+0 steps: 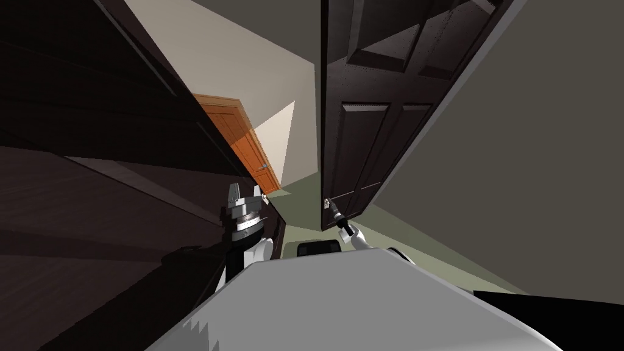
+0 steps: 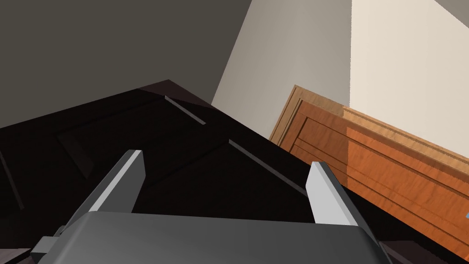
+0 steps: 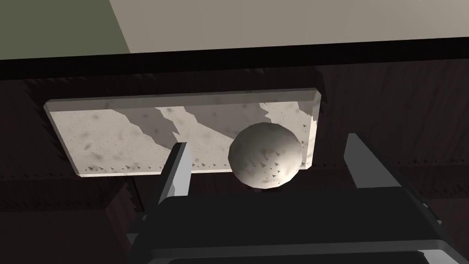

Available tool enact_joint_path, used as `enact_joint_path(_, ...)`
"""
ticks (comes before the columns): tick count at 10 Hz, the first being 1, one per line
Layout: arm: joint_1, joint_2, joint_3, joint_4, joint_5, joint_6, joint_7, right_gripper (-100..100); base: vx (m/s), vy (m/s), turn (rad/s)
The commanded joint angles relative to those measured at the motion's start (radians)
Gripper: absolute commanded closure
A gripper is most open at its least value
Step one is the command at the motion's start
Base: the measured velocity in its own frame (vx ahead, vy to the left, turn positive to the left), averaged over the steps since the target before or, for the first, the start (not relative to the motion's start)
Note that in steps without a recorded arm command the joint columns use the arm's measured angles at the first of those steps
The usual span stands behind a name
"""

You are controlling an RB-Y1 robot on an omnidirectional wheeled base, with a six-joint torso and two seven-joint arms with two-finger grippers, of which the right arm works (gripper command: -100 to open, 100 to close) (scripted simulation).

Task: Push the door open

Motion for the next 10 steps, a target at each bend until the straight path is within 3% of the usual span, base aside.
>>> enact_joint_path(1,0.001,-0.001,0.000,0.000,0.000,0.001,-0.001,100,-0.021,-0.003,-0.010)
enact_joint_path(6,0.001,-0.001,0.000,0.000,0.000,0.001,-0.001,100,-0.017,-0.004,0.002)
enact_joint_path(10,-0.002,-0.021,-0.019,0.003,-0.052,0.008,0.049,100,0.175,0.020,-0.050)
